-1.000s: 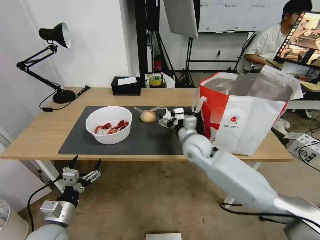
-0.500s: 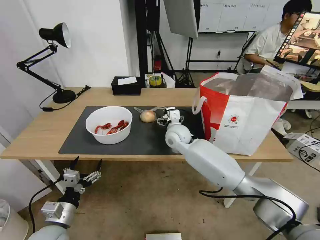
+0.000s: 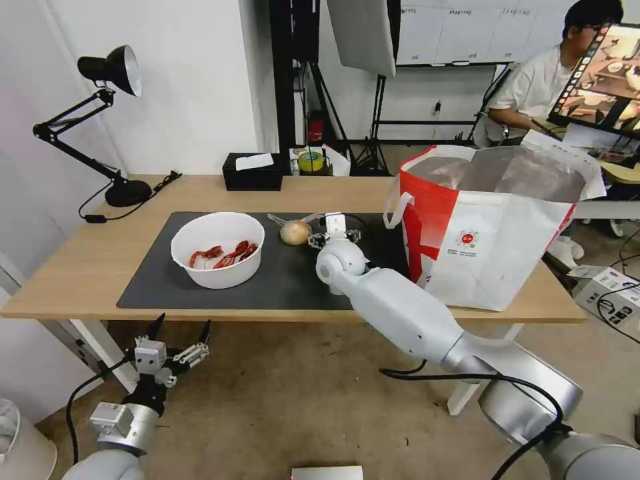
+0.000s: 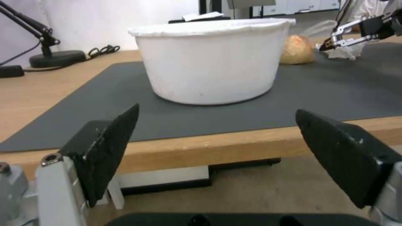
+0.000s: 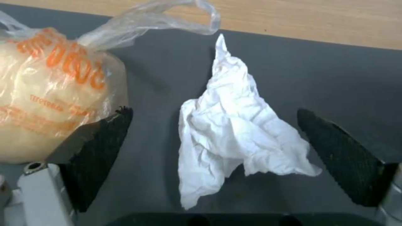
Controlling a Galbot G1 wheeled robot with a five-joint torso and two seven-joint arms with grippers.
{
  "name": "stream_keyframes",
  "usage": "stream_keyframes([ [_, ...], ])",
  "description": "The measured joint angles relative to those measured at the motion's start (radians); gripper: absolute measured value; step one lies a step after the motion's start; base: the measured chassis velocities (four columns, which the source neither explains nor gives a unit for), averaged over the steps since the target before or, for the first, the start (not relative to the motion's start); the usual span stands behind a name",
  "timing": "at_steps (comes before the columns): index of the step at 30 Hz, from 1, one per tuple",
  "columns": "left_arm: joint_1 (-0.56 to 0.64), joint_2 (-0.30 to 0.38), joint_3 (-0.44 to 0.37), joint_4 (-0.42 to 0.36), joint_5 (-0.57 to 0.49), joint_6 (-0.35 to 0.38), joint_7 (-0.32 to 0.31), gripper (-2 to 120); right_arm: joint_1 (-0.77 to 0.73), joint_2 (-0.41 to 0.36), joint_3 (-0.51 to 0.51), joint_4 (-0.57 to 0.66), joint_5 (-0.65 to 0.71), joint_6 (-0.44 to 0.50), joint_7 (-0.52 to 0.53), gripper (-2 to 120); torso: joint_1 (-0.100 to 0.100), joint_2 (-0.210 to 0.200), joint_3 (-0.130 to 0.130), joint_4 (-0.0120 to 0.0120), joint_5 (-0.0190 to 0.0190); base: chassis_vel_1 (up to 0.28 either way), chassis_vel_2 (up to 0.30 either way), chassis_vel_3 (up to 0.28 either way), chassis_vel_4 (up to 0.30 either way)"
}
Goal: Pick up the trash from the table and place it into the takeout bag.
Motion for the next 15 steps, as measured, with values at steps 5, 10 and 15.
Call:
stream_keyframes([
  [5, -0.001, 0.000, 0.001, 0.000, 0.000, 0.000, 0.000, 100, 0.003, 0.004, 0.000, -0.011, 0.007, -0.008, 0.000, 100, 0.000, 0.000, 0.000, -0.0001, 0.0000, 0.000, 0.000, 0.000, 0.000],
  [10, 0.003, -0.001, 0.001, 0.000, 0.000, -0.001, 0.000, 100, 0.001, 0.015, 0.003, -0.024, 0.012, -0.010, -0.002, 100, 0.000, 0.000, 0.000, 0.0000, 0.0000, 0.000, 0.000, 0.000, 0.000],
  [15, 0.004, -0.002, 0.008, 0.002, 0.001, -0.001, 0.001, 100, -0.002, 0.023, 0.008, -0.040, 0.005, -0.011, -0.004, 100, 0.000, 0.000, 0.000, 0.0000, 0.0001, 0.000, 0.000, 0.000, 0.000],
])
